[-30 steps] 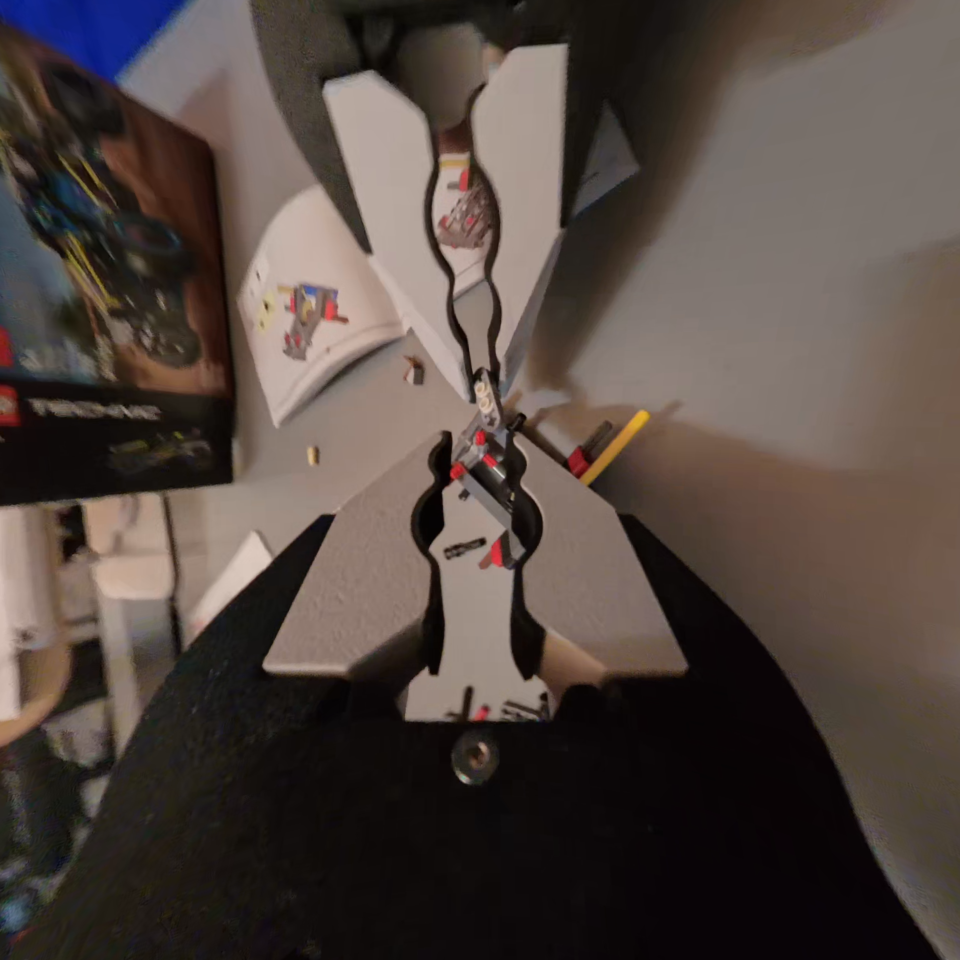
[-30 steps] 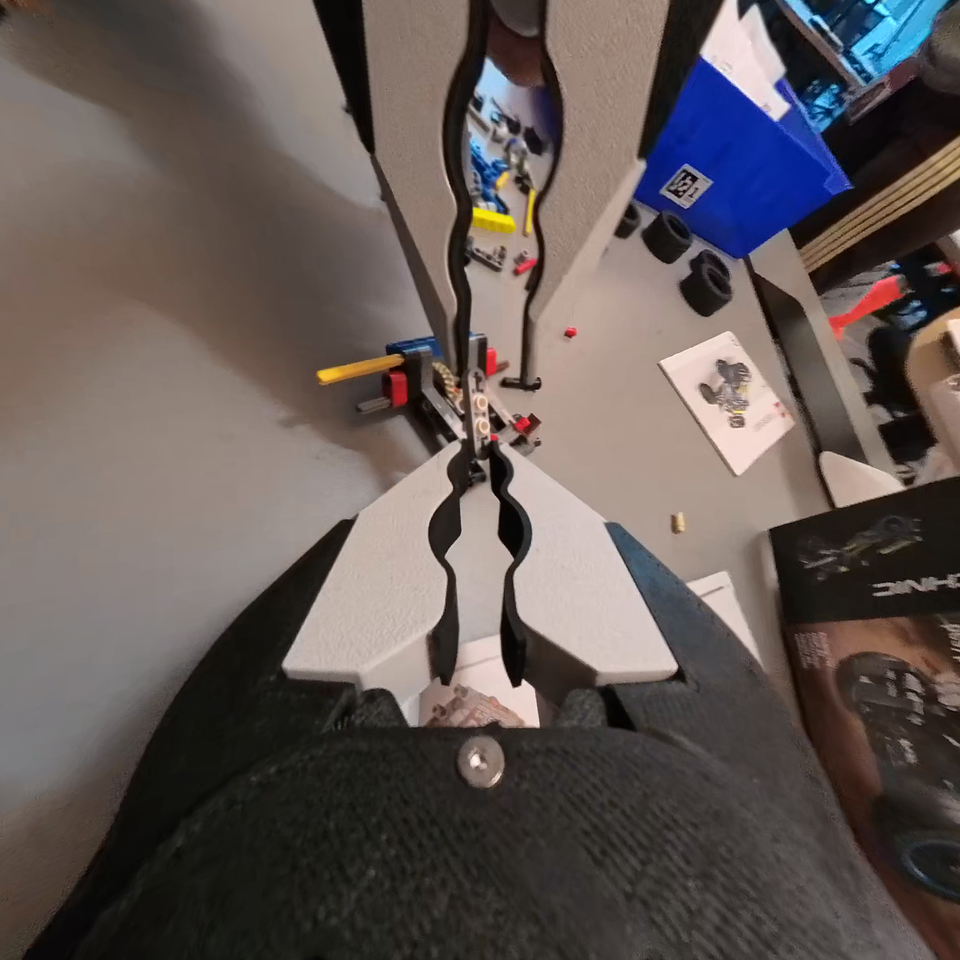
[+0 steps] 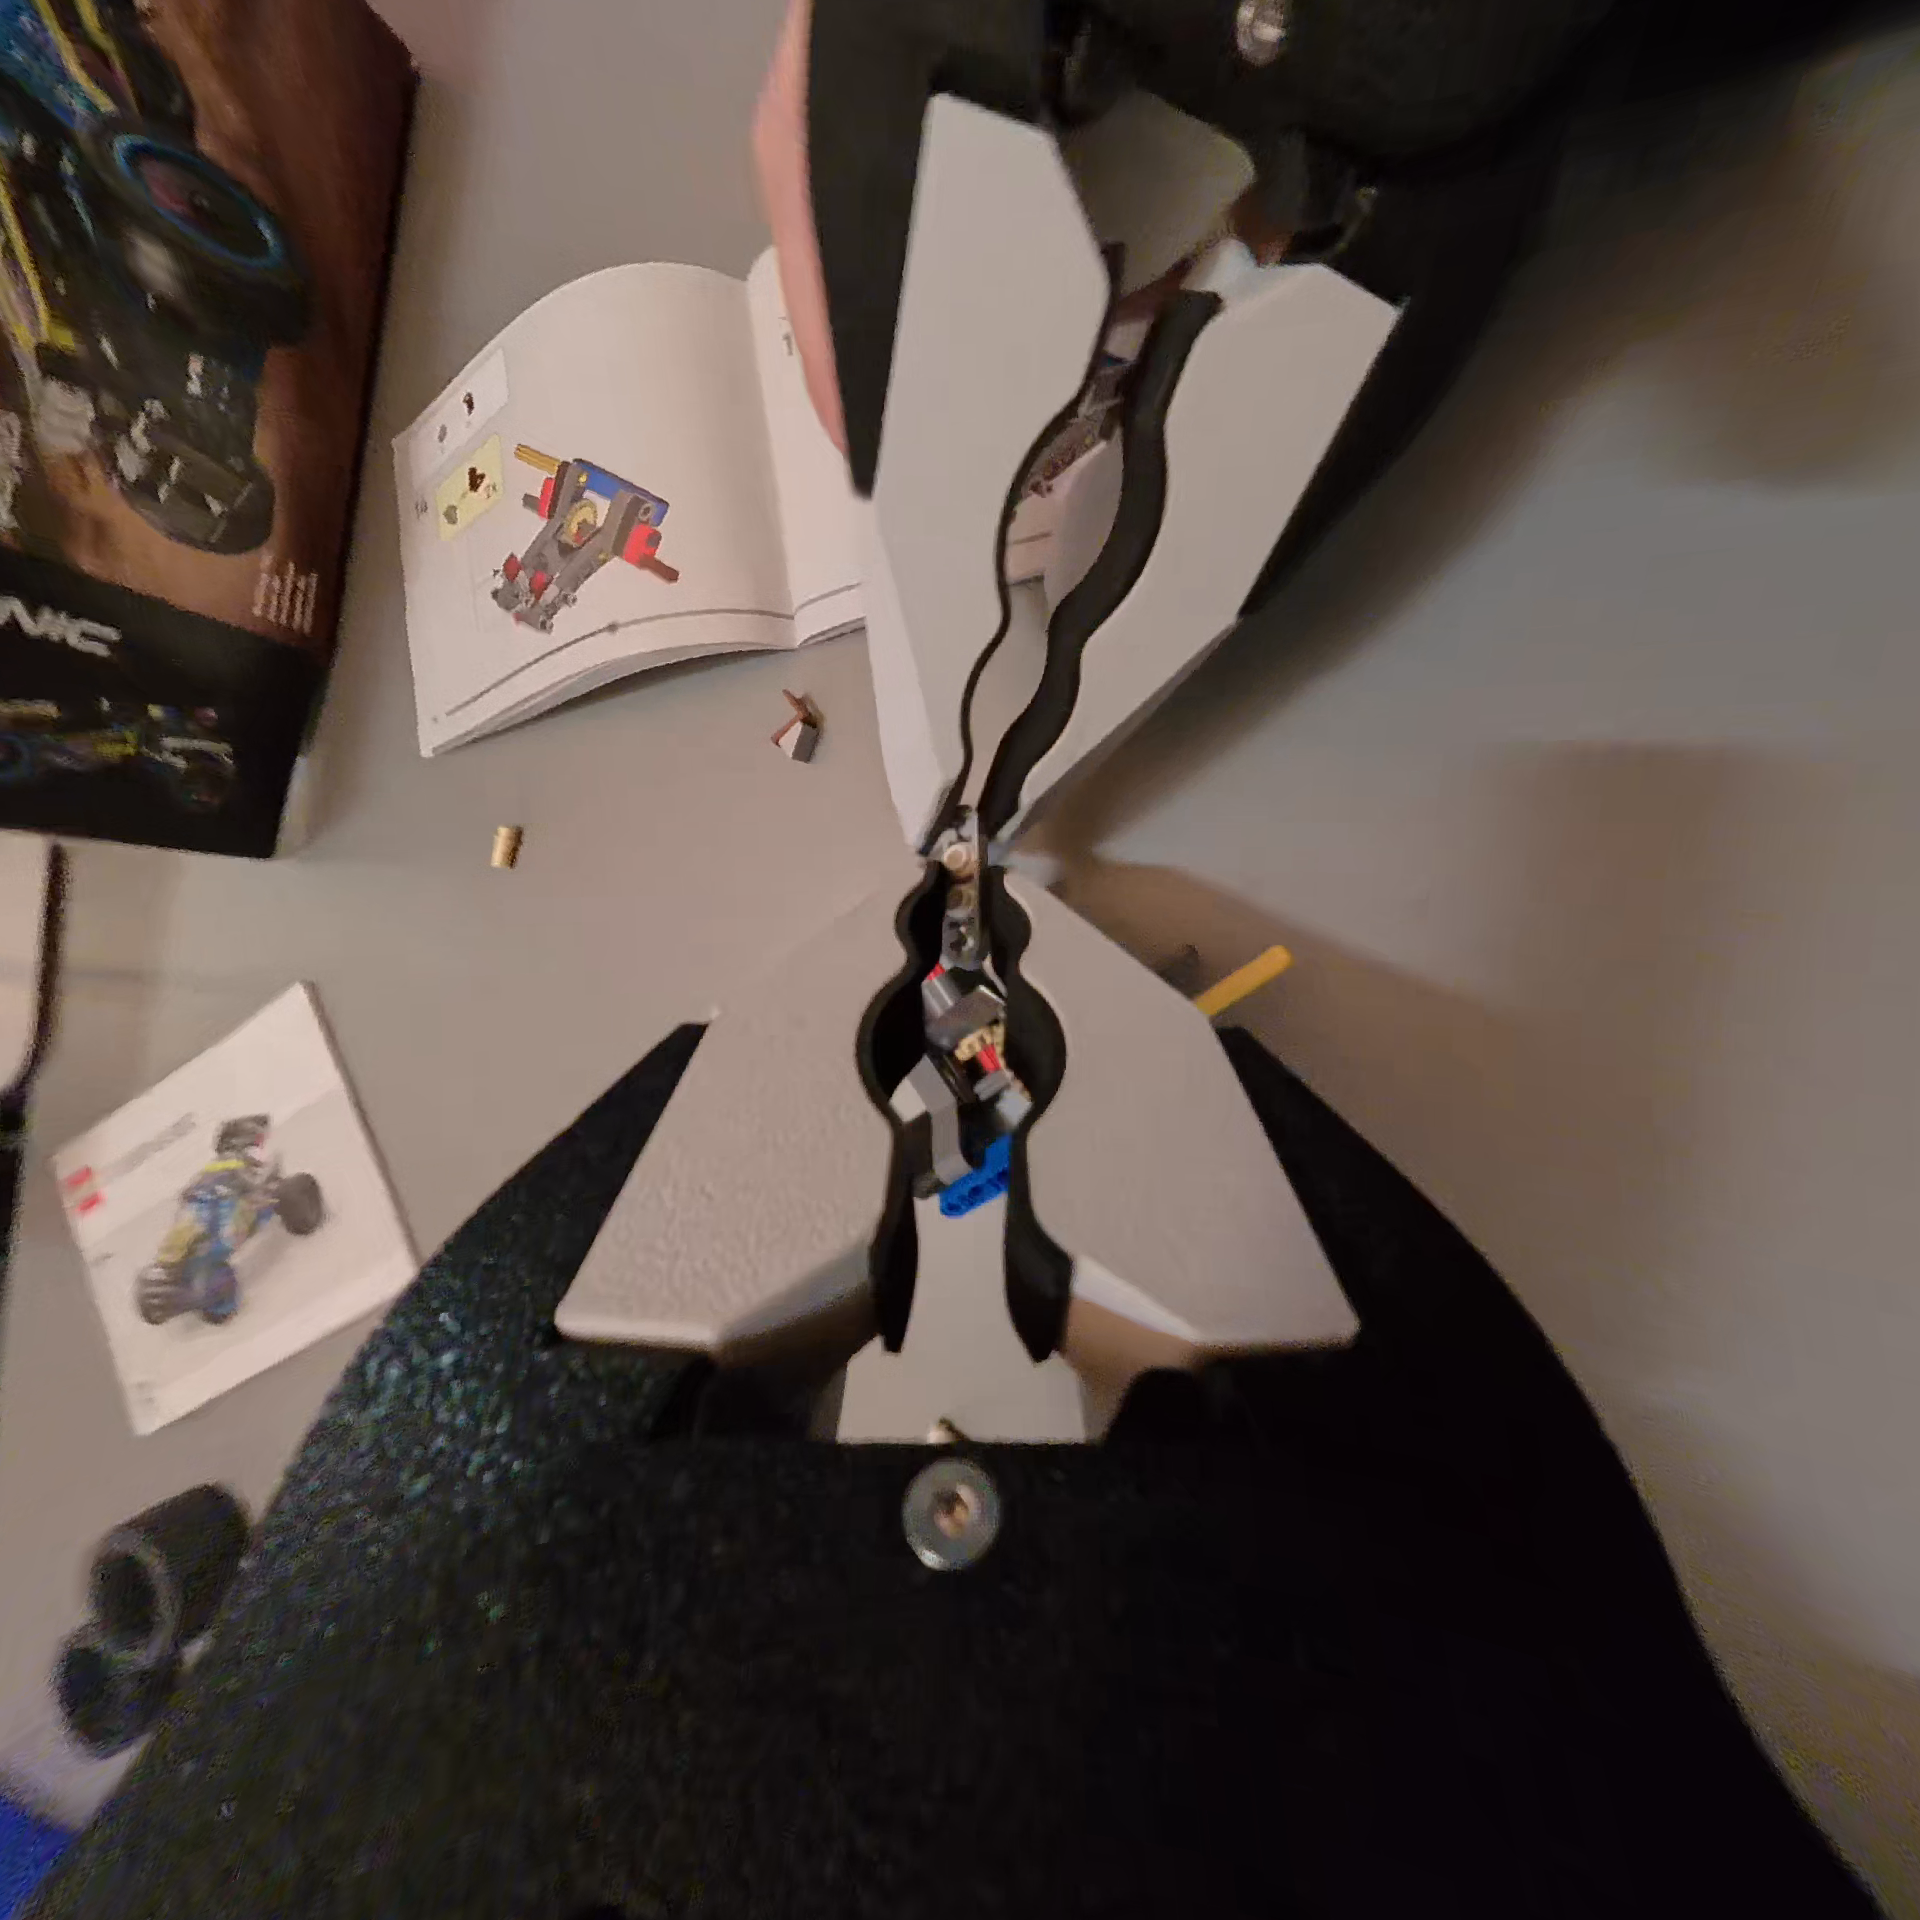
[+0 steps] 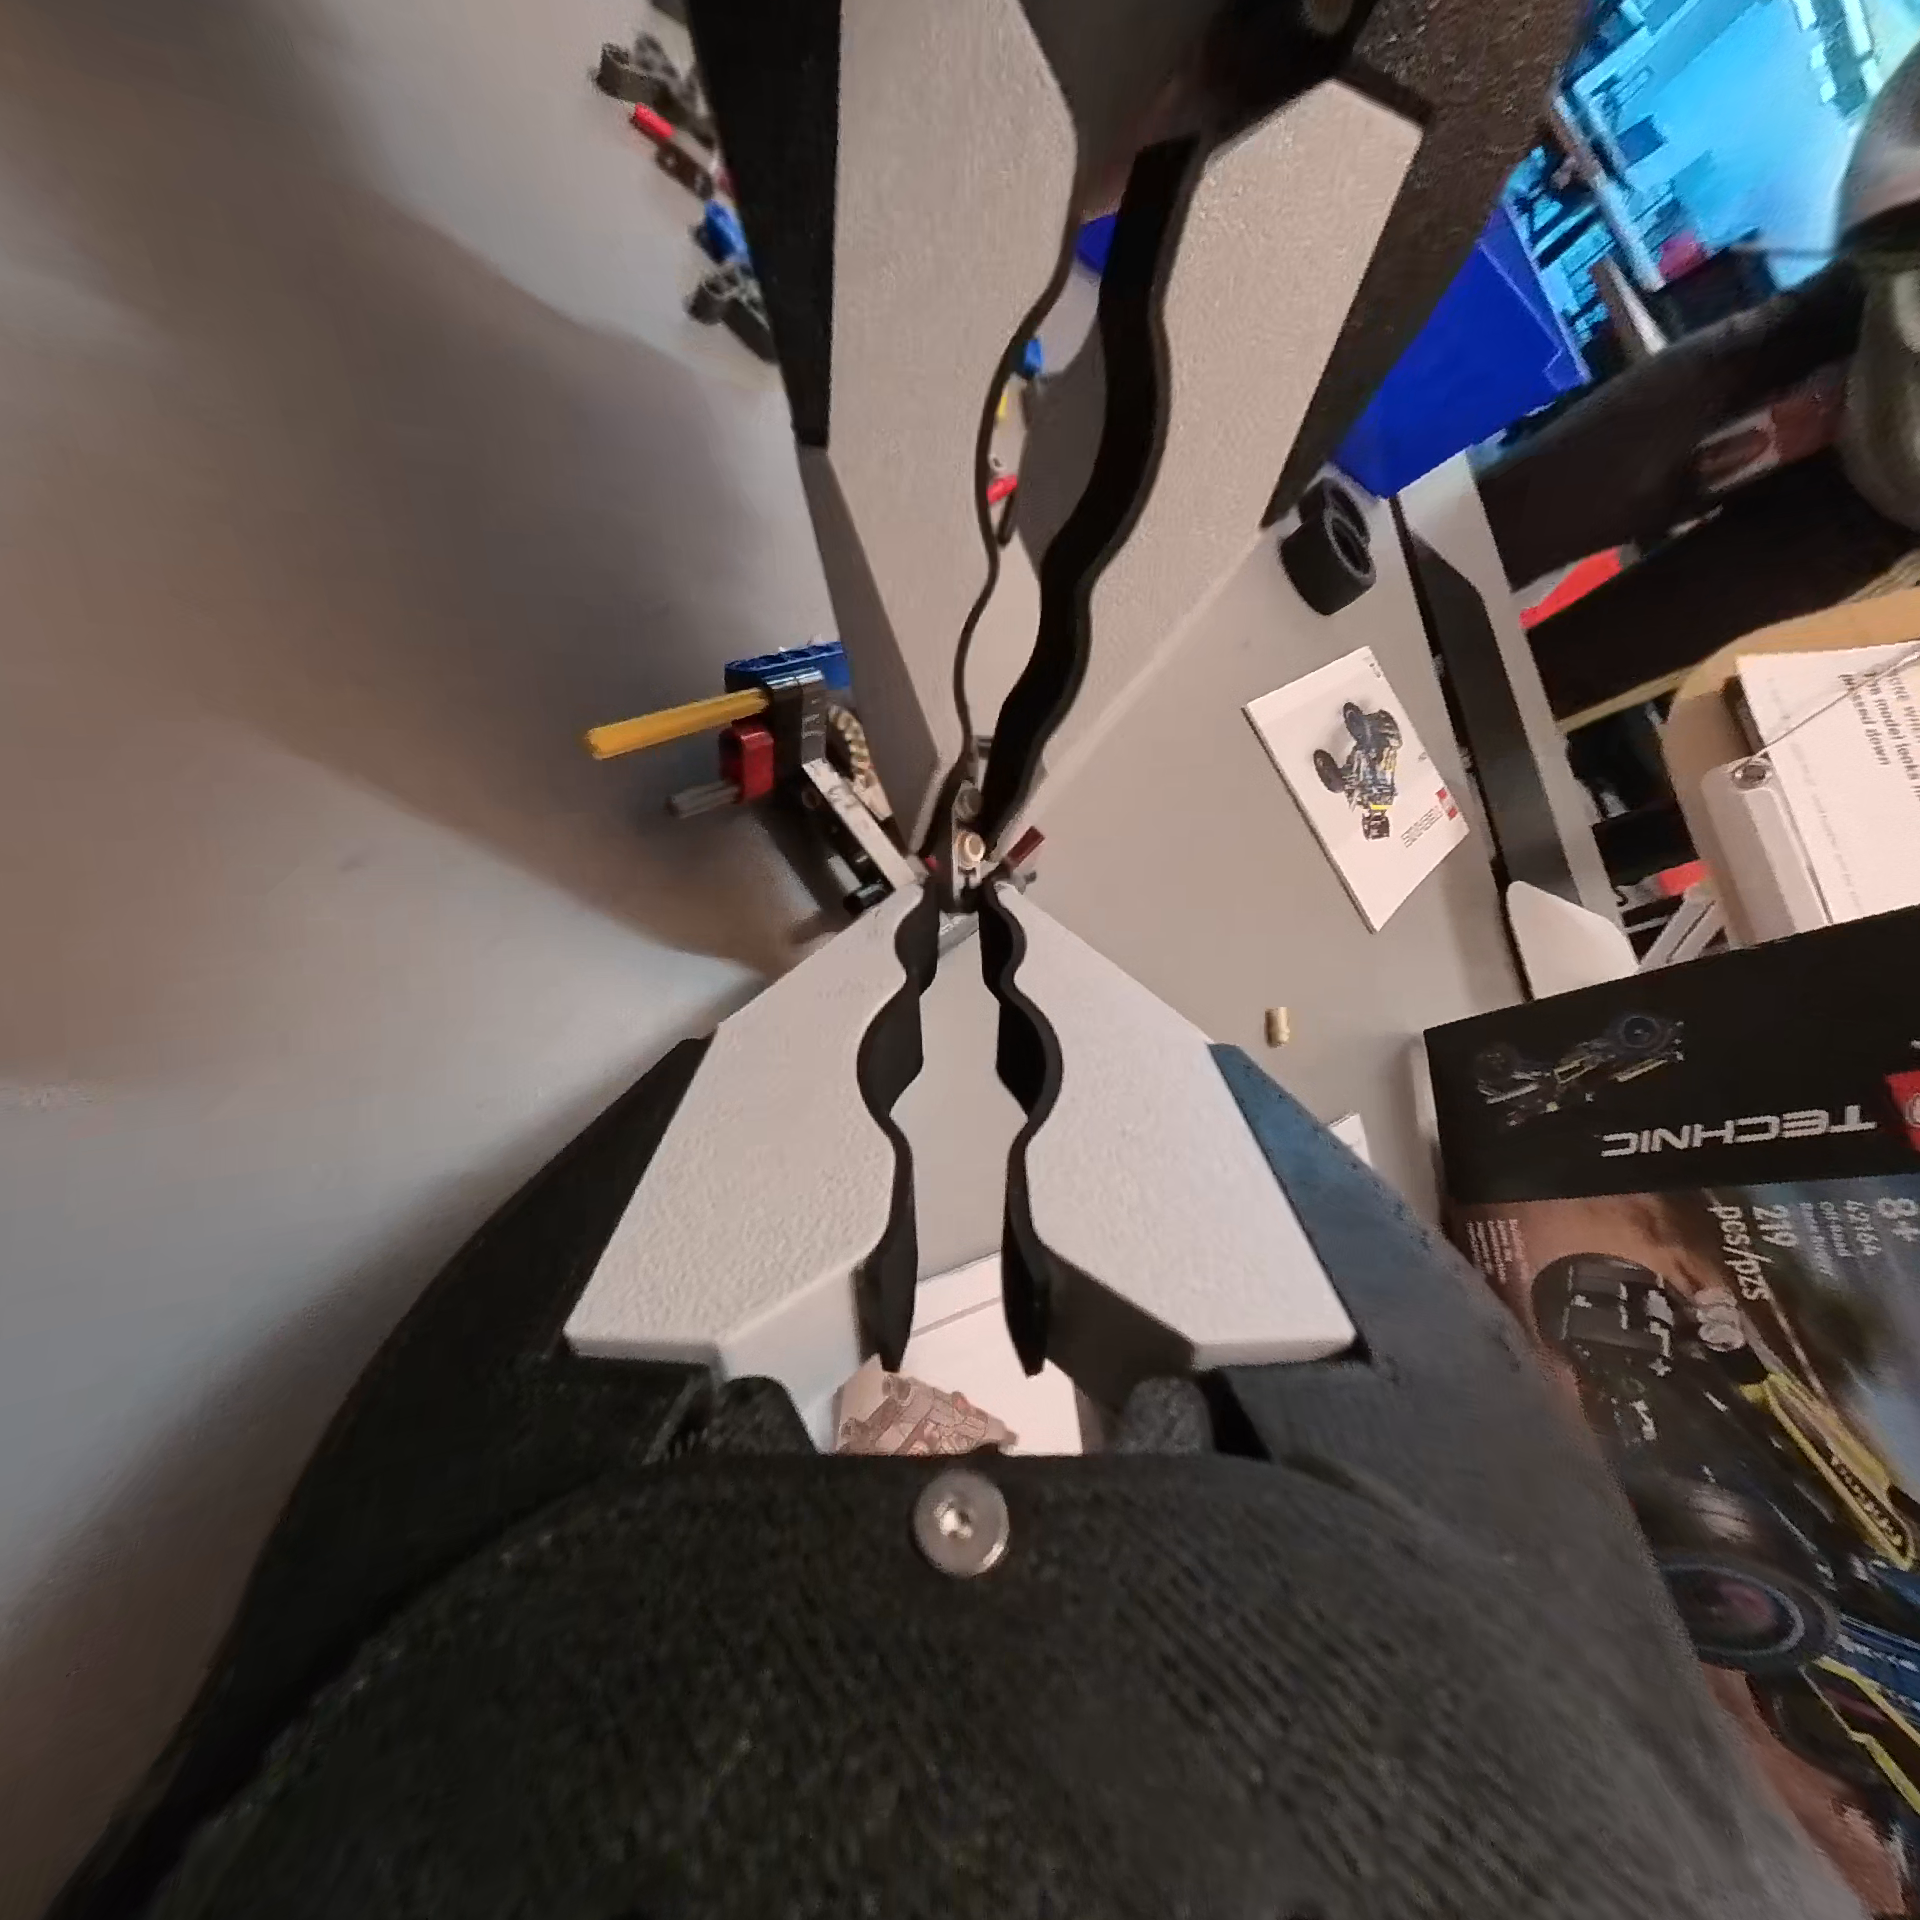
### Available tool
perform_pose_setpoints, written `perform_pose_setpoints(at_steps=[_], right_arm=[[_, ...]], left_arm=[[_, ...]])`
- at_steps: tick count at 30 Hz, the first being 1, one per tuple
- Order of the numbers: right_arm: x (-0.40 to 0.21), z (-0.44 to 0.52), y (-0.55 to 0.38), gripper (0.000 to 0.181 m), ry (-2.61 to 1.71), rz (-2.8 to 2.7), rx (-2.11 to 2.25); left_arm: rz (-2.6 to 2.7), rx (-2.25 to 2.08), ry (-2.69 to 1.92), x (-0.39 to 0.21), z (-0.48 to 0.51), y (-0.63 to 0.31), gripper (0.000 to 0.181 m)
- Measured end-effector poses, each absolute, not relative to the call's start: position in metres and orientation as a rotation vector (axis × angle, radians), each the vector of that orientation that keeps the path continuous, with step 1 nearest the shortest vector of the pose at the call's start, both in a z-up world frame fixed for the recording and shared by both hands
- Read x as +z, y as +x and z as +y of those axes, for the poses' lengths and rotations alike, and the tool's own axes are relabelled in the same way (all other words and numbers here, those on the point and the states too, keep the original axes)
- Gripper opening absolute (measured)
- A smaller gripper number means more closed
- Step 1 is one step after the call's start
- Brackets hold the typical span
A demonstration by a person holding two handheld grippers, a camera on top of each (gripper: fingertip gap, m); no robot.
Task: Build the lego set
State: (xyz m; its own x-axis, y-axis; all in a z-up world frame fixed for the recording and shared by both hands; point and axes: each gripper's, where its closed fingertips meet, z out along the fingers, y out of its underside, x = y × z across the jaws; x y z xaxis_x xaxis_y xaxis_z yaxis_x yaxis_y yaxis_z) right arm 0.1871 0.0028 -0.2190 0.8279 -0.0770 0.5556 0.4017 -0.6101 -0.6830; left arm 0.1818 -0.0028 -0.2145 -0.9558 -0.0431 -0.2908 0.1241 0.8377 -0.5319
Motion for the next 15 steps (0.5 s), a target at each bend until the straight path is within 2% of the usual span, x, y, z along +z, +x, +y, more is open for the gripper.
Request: perform_pose_setpoints(at_steps=[3, 5, 9, 15], right_arm=[[-0.217, 0.0, 0.192, 0.007, -2.112, -0.21, -0.73], [-0.217, 0.001, 0.195, 0.0, -2.101, -0.176, -0.72], [-0.219, 0.008, 0.197, 0.0, -2.09, -0.134, -0.73], [-0.223, 0.018, 0.199, 0.003, -2.086, -0.096, -0.72]], left_arm=[[2.743, -0.954, -0.148, -0.21, 0.009, 0.188, 0.005], [2.732, -1.064, -0.322, -0.207, 0.019, 0.196, 0.005], [2.669, -1.259, -0.62, -0.206, 0.03, 0.211, 0.005], [2.646, -1.339, -0.673, -0.223, 0.029, 0.21, 0.006]])
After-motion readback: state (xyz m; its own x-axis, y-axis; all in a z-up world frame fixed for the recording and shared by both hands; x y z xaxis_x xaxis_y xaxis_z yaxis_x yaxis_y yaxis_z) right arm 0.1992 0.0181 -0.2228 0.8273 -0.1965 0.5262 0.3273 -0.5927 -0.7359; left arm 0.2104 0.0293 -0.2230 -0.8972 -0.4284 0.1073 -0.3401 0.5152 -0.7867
